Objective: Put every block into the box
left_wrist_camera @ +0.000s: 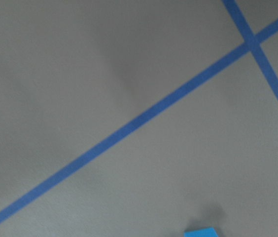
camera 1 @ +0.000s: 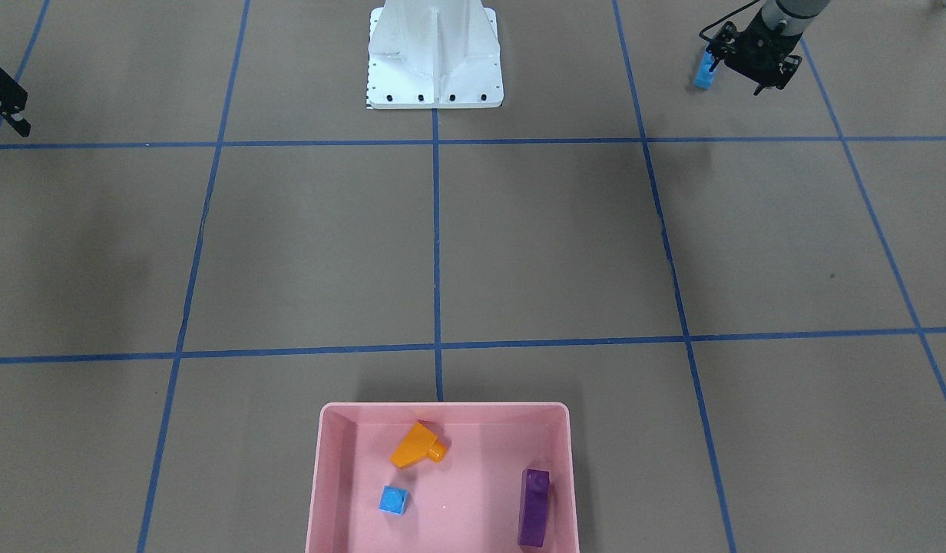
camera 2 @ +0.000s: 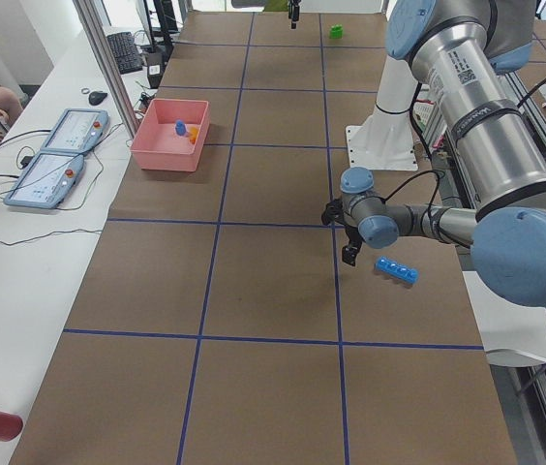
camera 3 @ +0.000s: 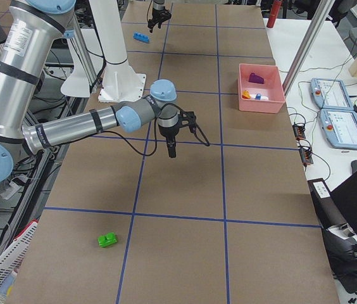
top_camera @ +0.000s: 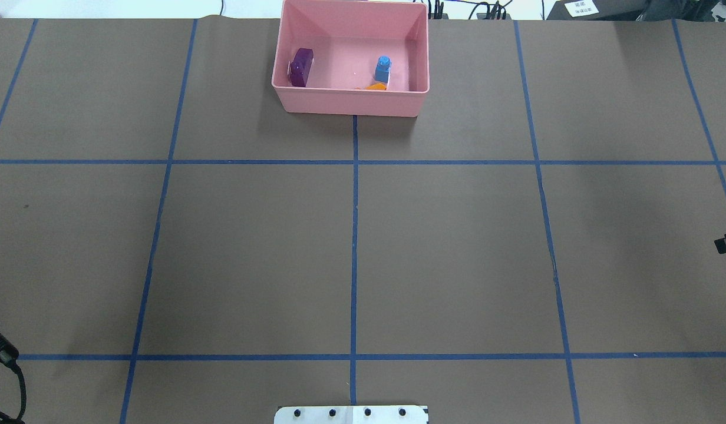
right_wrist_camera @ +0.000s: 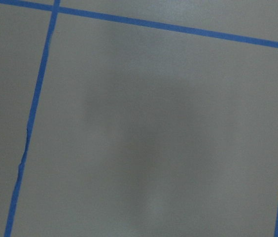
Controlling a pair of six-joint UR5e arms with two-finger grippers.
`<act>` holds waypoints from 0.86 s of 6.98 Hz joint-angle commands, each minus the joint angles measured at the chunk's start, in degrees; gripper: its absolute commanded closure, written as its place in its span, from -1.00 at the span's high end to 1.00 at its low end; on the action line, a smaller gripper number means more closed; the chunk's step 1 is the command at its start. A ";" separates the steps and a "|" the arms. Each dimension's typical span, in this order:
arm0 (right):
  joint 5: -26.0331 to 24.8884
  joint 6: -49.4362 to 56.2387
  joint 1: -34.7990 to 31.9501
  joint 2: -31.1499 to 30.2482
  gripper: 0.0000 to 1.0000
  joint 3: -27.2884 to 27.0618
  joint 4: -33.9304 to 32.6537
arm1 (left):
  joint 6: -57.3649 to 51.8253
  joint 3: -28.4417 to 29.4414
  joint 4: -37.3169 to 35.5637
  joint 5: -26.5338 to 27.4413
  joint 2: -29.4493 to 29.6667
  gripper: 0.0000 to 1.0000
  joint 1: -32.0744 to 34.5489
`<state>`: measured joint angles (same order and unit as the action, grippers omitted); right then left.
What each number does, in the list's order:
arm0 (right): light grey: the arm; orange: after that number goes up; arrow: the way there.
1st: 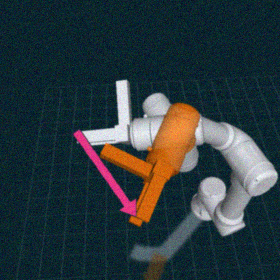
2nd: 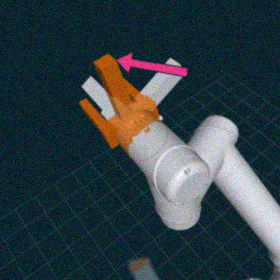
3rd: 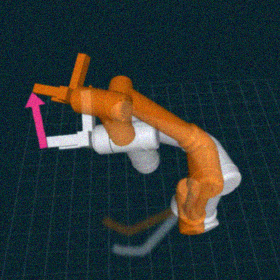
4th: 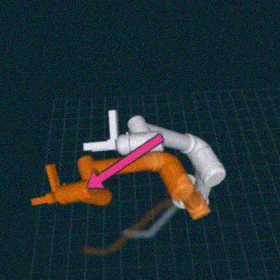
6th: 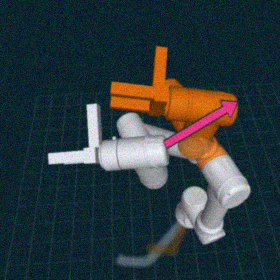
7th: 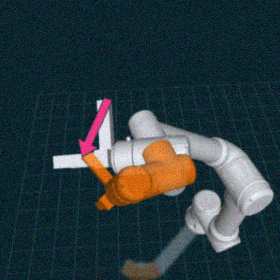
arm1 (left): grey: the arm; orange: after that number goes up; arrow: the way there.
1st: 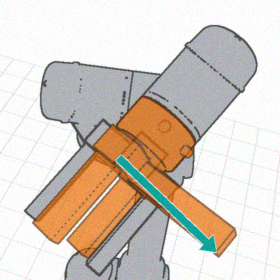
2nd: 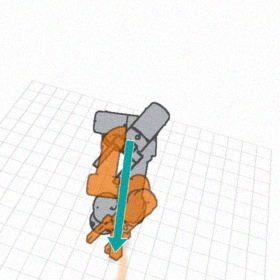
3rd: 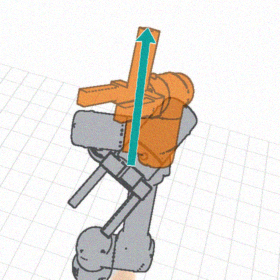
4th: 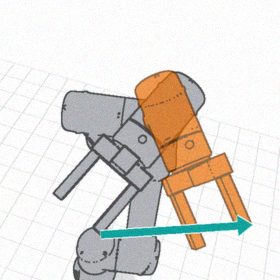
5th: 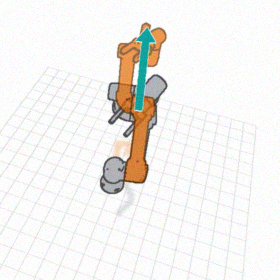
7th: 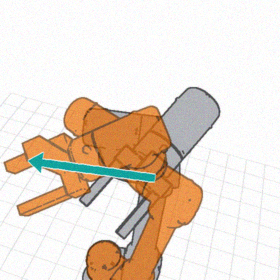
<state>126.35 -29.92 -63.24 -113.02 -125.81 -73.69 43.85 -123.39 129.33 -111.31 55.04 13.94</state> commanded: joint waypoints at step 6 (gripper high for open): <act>2.06 -0.49 -0.83 -1.77 0.98 3.02 5.14 | 13.11 4.65 -0.39 4.43 3.41 0.43 -13.59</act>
<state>128.20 -30.34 -63.96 -114.80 -122.80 -68.56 56.86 -118.98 128.98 -106.86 58.24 0.44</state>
